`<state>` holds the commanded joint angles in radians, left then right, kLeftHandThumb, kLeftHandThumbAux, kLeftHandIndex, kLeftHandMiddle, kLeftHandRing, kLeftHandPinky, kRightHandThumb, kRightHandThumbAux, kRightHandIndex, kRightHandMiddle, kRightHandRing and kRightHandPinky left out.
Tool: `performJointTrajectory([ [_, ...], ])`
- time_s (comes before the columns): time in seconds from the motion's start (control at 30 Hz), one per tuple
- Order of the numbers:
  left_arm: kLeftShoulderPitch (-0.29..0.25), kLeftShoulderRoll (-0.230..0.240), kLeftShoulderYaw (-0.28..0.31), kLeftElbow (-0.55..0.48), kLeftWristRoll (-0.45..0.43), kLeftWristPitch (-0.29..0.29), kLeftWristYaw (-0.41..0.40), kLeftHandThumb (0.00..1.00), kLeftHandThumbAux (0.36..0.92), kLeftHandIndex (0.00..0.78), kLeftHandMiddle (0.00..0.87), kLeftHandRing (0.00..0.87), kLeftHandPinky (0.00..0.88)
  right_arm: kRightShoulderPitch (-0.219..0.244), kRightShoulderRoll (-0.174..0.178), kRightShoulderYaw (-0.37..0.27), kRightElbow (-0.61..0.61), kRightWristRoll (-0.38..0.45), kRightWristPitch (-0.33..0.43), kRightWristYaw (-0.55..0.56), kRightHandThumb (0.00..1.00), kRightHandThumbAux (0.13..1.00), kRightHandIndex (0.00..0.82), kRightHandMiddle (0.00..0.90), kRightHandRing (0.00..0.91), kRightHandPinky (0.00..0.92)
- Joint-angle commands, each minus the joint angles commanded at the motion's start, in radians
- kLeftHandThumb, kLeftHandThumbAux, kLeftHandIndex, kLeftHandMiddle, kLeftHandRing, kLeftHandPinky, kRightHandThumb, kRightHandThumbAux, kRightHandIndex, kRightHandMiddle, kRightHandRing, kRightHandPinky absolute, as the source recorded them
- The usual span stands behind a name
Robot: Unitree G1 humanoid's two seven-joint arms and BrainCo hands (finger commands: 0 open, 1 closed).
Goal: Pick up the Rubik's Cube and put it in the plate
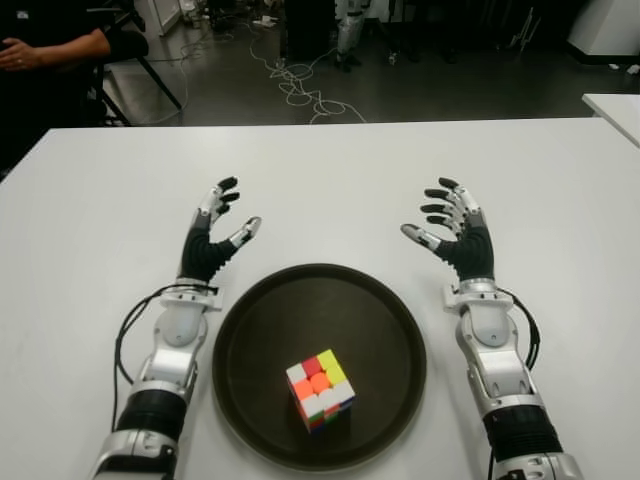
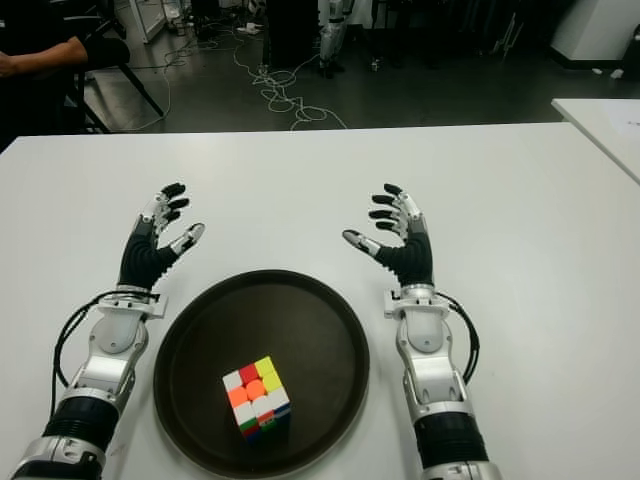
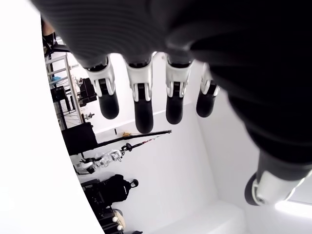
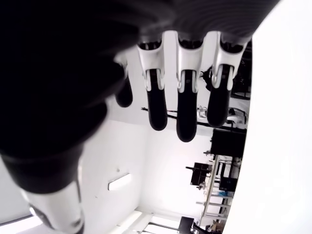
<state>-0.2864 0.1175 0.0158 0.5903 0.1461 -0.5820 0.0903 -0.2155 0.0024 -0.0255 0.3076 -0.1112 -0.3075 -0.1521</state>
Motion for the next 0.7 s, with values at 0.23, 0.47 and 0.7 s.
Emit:
performJointTrajectory([
  [0.23, -0.003, 0.0, 0.001, 0.006, -0.006, -0.005, -0.004, 0.057, 0.587, 0.099, 0.134, 0.122, 0.104, -0.008, -0.005, 0.0, 0.016, -0.009, -0.018, -0.009, 0.027, 0.775, 0.203, 0.293, 0.327, 0.334],
  [0.47, -0.005, 0.0, 0.003, 0.013, -0.013, -0.012, -0.013, 0.054, 0.596, 0.095, 0.13, 0.118, 0.098, -0.016, -0.012, 0.001, 0.04, -0.02, -0.049, -0.021, 0.037, 0.775, 0.203, 0.29, 0.322, 0.328],
  [0.7, -0.009, 0.001, 0.003, 0.018, -0.021, -0.018, -0.024, 0.054, 0.602, 0.096, 0.133, 0.116, 0.089, -0.024, -0.019, 0.001, 0.064, -0.021, -0.077, -0.019, 0.045, 0.778, 0.198, 0.286, 0.32, 0.328],
])
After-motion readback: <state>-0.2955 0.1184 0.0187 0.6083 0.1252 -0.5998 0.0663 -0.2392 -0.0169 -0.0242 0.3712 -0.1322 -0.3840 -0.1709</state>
